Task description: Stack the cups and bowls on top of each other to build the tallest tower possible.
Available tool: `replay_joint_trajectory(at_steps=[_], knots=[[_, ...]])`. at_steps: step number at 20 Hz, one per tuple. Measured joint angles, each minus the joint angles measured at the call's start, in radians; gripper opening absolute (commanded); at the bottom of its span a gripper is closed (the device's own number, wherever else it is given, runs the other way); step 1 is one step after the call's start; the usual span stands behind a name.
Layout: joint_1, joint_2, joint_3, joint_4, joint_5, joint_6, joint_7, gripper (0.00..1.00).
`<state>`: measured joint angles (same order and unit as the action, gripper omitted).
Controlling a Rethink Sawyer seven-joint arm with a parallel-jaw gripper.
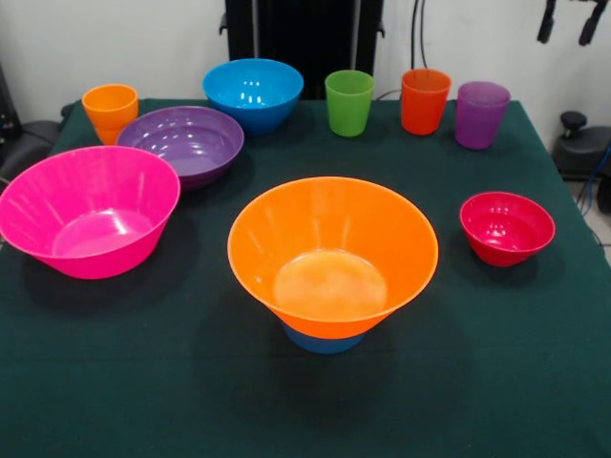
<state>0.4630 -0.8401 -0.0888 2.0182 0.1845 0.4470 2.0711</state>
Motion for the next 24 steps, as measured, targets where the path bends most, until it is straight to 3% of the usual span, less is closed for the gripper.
replay_joint_trajectory(at_steps=[8, 24], knots=[[0.049, 0.005, 0.002, 0.029, 0.000, -0.022, 0.000, 1.00], [-0.001, 0.082, 0.006, 0.139, -0.011, -0.265, 0.000, 1.00]])
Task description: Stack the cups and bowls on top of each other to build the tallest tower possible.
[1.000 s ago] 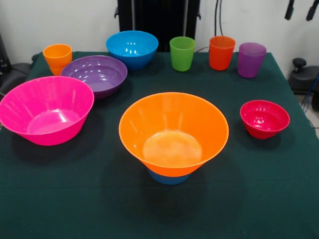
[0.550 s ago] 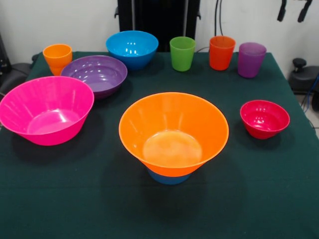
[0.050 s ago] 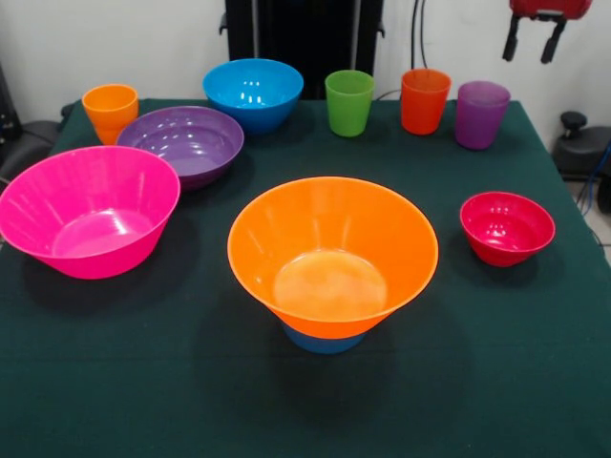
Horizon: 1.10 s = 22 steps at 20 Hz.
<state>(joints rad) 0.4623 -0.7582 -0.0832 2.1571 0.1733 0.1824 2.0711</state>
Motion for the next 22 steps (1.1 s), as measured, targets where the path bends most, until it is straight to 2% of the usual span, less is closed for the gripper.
replay_joint_trajectory(at_steps=[9, 22], knots=[[-0.001, 0.063, 0.000, 0.000, -0.002, -0.042, 0.000, 1.00], [-0.014, 0.202, 0.001, -0.006, -0.019, -0.113, 0.000, 1.00]])
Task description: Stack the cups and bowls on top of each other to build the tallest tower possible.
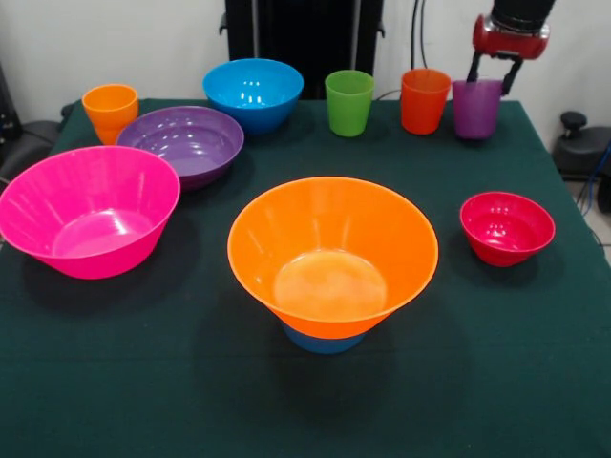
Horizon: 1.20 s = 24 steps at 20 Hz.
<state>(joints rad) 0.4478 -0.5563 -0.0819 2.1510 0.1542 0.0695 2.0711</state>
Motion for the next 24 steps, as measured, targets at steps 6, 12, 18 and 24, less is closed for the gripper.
replay_joint_trajectory(at_steps=[6, 12, 18, 24], knots=[[-0.001, 0.046, 0.000, -0.006, 0.000, -0.023, 0.000, 1.00], [-0.001, 0.042, 0.000, -0.007, 0.000, -0.024, 0.000, 1.00], [0.001, -0.019, 0.001, -0.007, 0.000, -0.001, 0.000, 1.00], [0.010, -0.135, 0.004, -0.006, 0.005, 0.104, 0.000, 1.00]])
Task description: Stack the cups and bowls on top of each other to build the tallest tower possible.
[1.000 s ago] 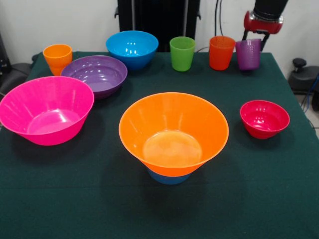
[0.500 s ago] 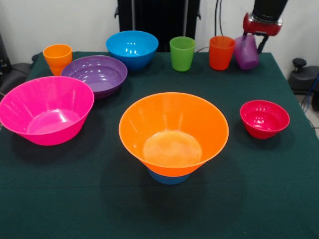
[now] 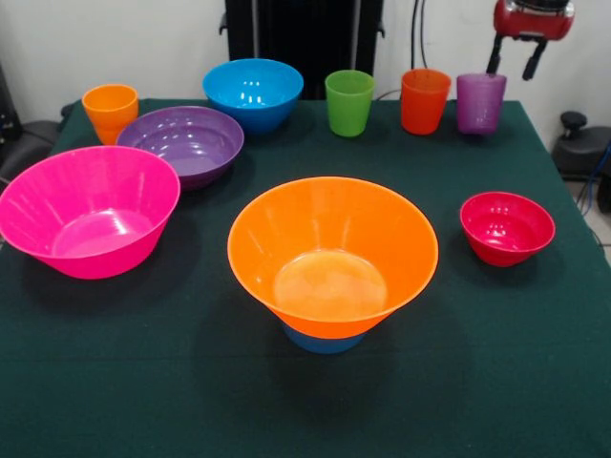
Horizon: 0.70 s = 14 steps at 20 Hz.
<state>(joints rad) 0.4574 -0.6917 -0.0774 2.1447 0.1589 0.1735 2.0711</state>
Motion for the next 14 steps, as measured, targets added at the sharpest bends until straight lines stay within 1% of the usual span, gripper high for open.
replay_joint_trajectory(at_steps=[4, 6, 10, 14], knots=[[0.000, -0.050, 0.007, -0.001, 0.007, 0.052, 0.000, 1.00], [-0.002, -0.062, 0.010, -0.004, 0.007, 0.058, 0.000, 1.00], [-0.015, -0.058, 0.018, -0.014, 0.007, 0.058, 0.000, 1.00], [-0.043, -0.021, 0.020, -0.037, 0.007, 0.050, 0.000, 1.00]])
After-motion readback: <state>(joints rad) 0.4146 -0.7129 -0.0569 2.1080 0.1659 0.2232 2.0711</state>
